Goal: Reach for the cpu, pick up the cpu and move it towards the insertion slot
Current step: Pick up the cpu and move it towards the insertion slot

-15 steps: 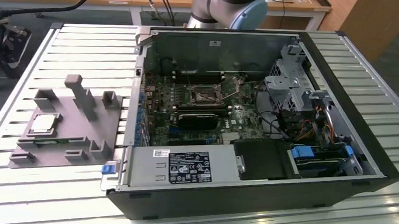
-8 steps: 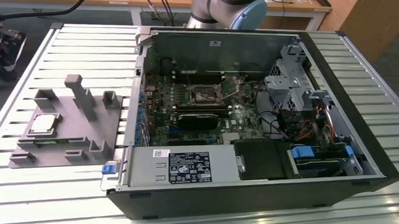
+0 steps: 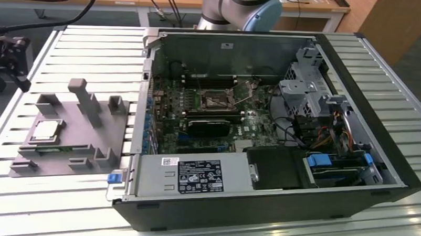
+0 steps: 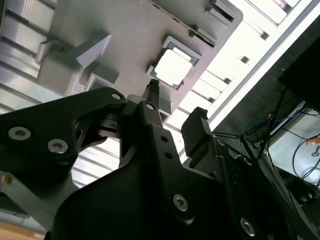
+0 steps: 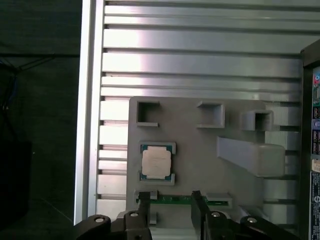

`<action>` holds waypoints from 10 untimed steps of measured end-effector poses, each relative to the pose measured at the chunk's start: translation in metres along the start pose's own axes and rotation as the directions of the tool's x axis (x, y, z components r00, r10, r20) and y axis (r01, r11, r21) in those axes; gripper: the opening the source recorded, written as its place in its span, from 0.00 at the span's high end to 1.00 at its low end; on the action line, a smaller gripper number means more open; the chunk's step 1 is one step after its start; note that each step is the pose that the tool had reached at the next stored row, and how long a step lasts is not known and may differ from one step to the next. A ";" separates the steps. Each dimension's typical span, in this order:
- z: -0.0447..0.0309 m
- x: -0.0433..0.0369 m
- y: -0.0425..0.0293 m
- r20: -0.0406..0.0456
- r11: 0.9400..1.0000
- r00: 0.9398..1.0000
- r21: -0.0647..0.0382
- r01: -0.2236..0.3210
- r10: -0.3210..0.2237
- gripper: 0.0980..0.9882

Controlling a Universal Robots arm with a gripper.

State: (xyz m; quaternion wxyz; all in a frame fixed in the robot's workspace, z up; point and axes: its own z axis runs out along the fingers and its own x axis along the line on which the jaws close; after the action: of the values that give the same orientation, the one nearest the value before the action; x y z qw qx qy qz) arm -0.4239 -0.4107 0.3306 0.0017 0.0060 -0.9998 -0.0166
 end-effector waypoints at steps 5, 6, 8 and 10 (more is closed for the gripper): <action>0.0092 0.0000 -0.0023 -0.005 1.000 1.000 0.000 0.003 -0.003 0.38; 0.0110 0.0001 -0.0027 -0.006 1.000 1.000 0.000 0.007 -0.007 0.38; 0.0146 0.0001 -0.0029 -0.008 1.000 1.000 0.000 0.011 -0.011 0.38; 0.0181 0.0001 -0.0030 -0.008 1.000 1.000 0.000 0.010 -0.010 0.38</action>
State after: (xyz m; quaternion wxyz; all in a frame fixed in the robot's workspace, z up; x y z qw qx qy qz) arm -0.4240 -0.4131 0.3124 0.0055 0.0109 -0.9998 -0.0166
